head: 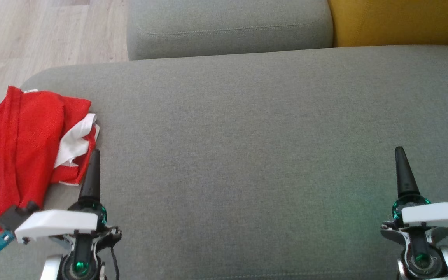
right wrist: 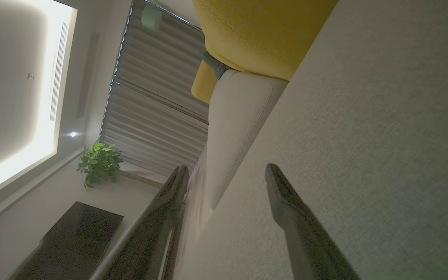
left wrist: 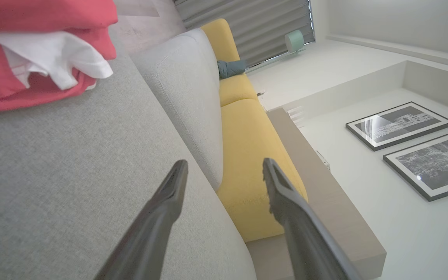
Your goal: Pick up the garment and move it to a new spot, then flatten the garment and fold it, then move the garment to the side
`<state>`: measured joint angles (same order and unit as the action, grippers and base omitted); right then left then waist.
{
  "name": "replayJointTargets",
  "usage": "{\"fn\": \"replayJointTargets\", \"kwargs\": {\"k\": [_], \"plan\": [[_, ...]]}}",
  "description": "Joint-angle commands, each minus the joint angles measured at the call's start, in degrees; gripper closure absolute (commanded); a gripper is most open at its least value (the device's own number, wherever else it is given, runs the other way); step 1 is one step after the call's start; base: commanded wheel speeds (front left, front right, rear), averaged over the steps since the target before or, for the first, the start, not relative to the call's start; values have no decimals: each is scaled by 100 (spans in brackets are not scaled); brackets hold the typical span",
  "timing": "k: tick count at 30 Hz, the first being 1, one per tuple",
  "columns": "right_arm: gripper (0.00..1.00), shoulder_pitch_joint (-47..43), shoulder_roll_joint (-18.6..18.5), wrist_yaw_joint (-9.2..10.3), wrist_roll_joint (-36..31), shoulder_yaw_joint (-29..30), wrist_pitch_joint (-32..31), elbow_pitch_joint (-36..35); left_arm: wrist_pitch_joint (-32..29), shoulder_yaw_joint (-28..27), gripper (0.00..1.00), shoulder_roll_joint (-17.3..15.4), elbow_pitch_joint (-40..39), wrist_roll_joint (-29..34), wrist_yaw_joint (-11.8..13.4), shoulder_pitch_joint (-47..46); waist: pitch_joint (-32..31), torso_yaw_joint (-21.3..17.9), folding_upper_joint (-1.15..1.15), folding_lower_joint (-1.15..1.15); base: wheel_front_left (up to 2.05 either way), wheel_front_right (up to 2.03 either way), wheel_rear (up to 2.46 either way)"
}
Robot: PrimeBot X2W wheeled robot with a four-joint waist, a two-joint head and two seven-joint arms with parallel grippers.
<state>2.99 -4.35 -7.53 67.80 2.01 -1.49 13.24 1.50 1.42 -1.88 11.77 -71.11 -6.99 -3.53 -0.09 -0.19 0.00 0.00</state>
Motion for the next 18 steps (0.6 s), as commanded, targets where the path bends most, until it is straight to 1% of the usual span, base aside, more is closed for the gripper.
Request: {"fn": "replayJointTargets", "kwargs": {"k": [1,6,18], "plan": [[0,306,-118,2,-96,-67,62,-250,42,-26,0,-110,-242,89,-21,-356,0,0,0,0,0,0,0],[0,323,-150,2,-480,-128,69,-345,126,31,0,-135,-305,468,-23,-400,-3,-3,0,0,0,0,0],[0,310,-228,2,-1560,-289,112,-427,327,221,0,-227,-300,1661,-28,-405,-19,-21,0,0,0,0,0]]}}
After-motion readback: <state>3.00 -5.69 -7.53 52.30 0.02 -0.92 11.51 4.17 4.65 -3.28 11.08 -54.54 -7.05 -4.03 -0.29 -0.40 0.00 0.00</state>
